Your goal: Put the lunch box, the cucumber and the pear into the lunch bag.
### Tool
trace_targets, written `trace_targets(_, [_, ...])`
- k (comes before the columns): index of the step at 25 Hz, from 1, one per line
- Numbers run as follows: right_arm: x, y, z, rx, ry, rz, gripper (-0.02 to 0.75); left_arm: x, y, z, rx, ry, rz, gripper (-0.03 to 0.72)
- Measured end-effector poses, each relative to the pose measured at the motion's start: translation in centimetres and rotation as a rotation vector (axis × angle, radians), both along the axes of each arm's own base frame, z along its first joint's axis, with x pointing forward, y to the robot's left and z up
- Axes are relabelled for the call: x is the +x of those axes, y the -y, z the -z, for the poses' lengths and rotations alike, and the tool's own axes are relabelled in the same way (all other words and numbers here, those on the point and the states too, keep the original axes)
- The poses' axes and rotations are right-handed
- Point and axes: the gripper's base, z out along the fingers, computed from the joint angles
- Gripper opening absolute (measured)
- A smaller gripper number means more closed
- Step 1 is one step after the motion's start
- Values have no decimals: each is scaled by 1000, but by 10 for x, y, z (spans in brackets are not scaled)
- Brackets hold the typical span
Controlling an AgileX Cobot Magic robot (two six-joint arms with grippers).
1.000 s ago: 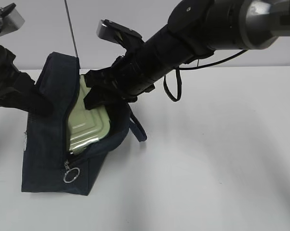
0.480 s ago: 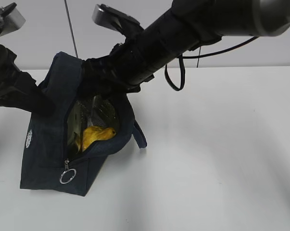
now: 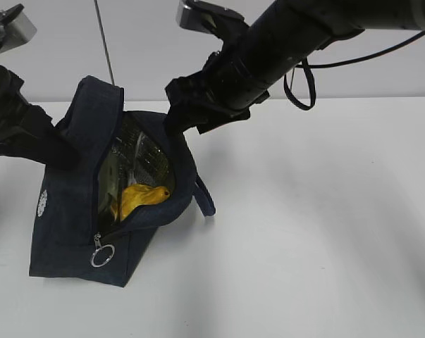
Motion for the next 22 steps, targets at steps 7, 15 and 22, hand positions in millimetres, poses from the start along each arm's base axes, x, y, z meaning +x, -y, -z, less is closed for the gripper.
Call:
trace_targets(7, [9, -2, 28, -39, -53, 18, 438, 0, 0, 0, 0, -1, 1, 13])
trace_targets(15, [16, -8, 46, -7, -73, 33, 62, 1, 0, 2, 0, -7, 0, 12])
trace_targets(22, [5, 5, 40, -90, -83, 76, 11, 10, 3, 12, -9, -43, -5, 12])
